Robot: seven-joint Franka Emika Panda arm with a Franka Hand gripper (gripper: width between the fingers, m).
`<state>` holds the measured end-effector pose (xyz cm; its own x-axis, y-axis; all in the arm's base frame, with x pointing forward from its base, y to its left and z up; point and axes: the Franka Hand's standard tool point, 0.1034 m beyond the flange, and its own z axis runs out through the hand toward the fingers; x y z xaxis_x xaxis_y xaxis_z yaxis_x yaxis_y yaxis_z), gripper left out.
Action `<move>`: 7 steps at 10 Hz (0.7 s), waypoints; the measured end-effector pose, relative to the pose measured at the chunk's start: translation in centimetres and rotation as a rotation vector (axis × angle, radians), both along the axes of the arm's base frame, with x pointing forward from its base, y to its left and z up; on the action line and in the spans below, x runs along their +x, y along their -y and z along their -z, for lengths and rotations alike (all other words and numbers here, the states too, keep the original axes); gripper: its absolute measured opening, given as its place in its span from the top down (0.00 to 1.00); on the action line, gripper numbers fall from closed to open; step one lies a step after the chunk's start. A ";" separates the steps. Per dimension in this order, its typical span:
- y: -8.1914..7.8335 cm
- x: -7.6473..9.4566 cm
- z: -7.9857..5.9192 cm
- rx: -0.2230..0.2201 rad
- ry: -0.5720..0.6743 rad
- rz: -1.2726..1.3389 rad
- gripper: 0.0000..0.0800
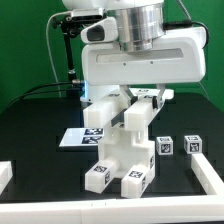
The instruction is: Assemble chair
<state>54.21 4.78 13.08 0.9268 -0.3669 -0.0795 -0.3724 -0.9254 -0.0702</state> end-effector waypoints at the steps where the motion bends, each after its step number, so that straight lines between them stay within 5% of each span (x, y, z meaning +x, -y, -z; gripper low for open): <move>1: 0.0 0.1 0.0 -0.001 0.006 0.002 0.64; 7: -0.4 0.8 2.1 -0.027 0.034 0.018 0.64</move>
Offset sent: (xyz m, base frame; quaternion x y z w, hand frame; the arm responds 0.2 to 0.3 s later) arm 0.0105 0.0070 -0.0193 -0.0255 0.0449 0.0099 0.9986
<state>55.01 5.16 10.94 0.9219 -0.3855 -0.0378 -0.3872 -0.9202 -0.0583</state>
